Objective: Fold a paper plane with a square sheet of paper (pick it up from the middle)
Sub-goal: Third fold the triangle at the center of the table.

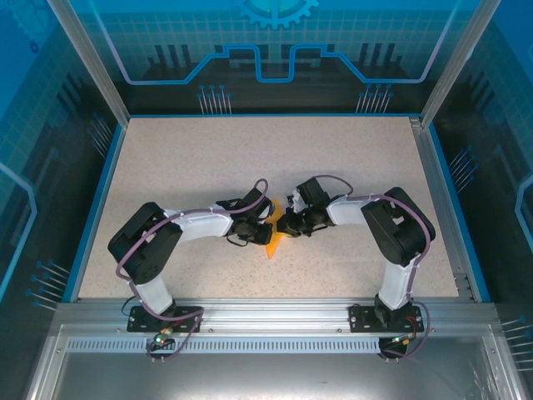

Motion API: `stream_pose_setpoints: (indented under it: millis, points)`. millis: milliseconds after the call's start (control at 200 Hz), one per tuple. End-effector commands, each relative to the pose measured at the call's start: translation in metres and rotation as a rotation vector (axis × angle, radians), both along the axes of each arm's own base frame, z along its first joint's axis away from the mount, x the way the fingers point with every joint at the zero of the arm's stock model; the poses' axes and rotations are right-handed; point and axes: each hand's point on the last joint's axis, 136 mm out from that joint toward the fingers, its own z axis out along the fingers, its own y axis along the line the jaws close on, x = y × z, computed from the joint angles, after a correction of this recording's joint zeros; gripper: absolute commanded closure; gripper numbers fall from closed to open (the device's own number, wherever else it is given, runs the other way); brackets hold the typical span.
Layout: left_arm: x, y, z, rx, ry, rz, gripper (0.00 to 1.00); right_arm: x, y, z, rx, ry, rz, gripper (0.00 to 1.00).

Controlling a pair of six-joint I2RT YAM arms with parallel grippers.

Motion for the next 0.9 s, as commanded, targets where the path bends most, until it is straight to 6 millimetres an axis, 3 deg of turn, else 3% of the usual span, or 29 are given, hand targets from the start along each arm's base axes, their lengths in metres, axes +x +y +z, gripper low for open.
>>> stream_pose_setpoints:
  millis: [0, 40, 180, 215, 355, 520, 725, 895]
  points:
    - [-0.007, 0.019, 0.005, 0.060, 0.029, 0.046, 0.76, -0.010, -0.007, -0.022, -0.077, 0.049, -0.007, 0.92]
    - [-0.006, 0.022, 0.014, 0.065, 0.014, 0.065, 0.74, -0.010, -0.008, -0.023, -0.082, 0.051, -0.016, 0.92]
    - [-0.002, 0.042, 0.045, 0.097, -0.041, 0.190, 0.52, -0.008, -0.005, -0.020, -0.073, 0.049, -0.046, 0.91]
    - [-0.003, 0.045, 0.051, 0.093, -0.046, 0.222, 0.51, -0.013, -0.008, -0.024, -0.084, 0.065, -0.054, 0.91]
    - [-0.013, 0.036, 0.068, -0.054, -0.001, 0.315, 0.56, -0.019, -0.010, -0.025, -0.094, 0.077, -0.088, 0.91]
    - [-0.023, -0.001, 0.081, -0.319, 0.093, 0.333, 0.67, -0.021, -0.011, -0.022, -0.085, 0.090, -0.143, 0.91]
    - [-0.027, -0.018, 0.067, -0.438, 0.184, 0.375, 0.74, -0.026, -0.006, -0.019, -0.070, 0.094, -0.147, 0.90]
    - [-0.029, -0.034, 0.058, -0.488, 0.222, 0.336, 0.73, -0.023, -0.005, -0.015, -0.072, 0.078, -0.130, 0.89]
